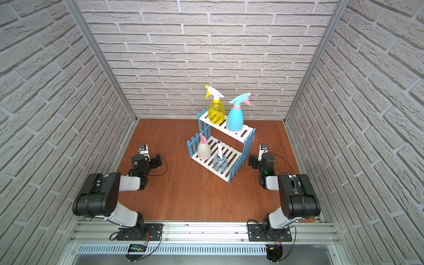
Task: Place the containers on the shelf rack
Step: Reset both arms
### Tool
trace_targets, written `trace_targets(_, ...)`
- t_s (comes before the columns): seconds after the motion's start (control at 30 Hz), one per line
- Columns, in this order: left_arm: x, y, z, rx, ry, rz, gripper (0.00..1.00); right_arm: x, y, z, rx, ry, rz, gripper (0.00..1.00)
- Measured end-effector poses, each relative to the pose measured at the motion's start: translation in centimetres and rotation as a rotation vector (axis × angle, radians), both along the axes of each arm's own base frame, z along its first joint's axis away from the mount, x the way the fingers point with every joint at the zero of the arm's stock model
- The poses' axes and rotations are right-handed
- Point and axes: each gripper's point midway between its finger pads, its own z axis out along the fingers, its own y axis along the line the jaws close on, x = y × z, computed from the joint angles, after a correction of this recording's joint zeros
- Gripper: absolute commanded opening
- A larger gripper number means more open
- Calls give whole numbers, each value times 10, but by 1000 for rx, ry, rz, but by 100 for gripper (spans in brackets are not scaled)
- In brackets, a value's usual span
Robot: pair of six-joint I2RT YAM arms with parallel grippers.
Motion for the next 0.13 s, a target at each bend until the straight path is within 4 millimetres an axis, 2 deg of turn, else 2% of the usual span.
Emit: trace_targets(0.13,0,0,0,-1,0,-1,98,0,0,0,-1,-1,0,99)
